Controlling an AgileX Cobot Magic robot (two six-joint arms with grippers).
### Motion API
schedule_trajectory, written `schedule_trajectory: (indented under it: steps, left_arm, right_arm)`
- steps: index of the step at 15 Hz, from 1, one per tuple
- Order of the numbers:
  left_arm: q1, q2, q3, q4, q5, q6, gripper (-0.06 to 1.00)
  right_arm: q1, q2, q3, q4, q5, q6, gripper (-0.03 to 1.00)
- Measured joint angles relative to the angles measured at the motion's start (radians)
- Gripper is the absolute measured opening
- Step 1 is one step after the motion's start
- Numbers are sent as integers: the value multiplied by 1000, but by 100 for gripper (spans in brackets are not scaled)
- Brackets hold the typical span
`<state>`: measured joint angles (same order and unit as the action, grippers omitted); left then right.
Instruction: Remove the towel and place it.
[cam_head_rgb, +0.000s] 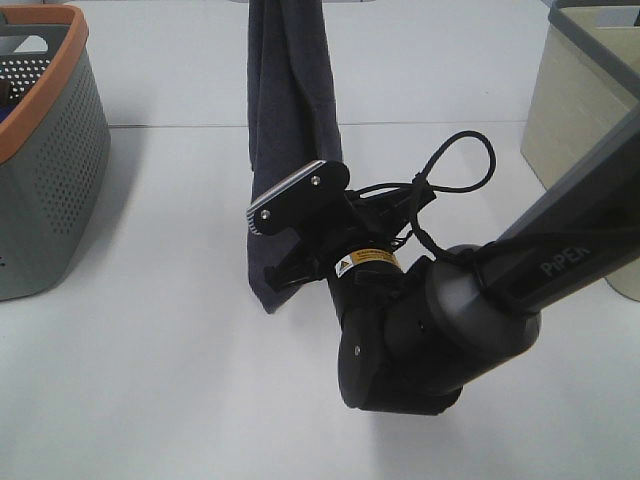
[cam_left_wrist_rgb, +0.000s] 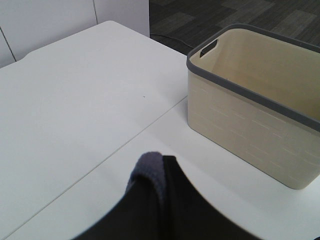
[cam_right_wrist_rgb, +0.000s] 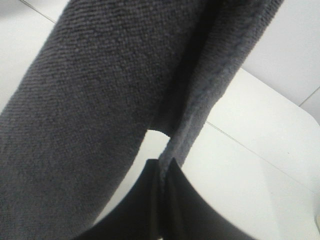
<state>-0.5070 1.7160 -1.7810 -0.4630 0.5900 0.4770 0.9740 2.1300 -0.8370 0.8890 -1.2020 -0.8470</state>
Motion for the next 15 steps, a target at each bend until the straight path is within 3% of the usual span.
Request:
schedule_trajectory:
  steps: [3,5,7,10,15]
  left_arm:
    - [0,0,0,2,0,0,0]
    - [0,0,0,2,0,-16,0]
    - [0,0,0,2,0,-22,0]
    - [13,-12,0,2,1,-33,0]
    - [163,-38,-2,-79,63,-72,0]
  right_arm:
    - [0,-34,20,-27,1,84,2]
    - [-14,-125,35,-86,83,153,2]
    - [-75,-231,37,-123,269,162,2]
    - [-254,-417,37,-192,688,152,2]
    - [-469,-636,-42,-364,1252,153,2]
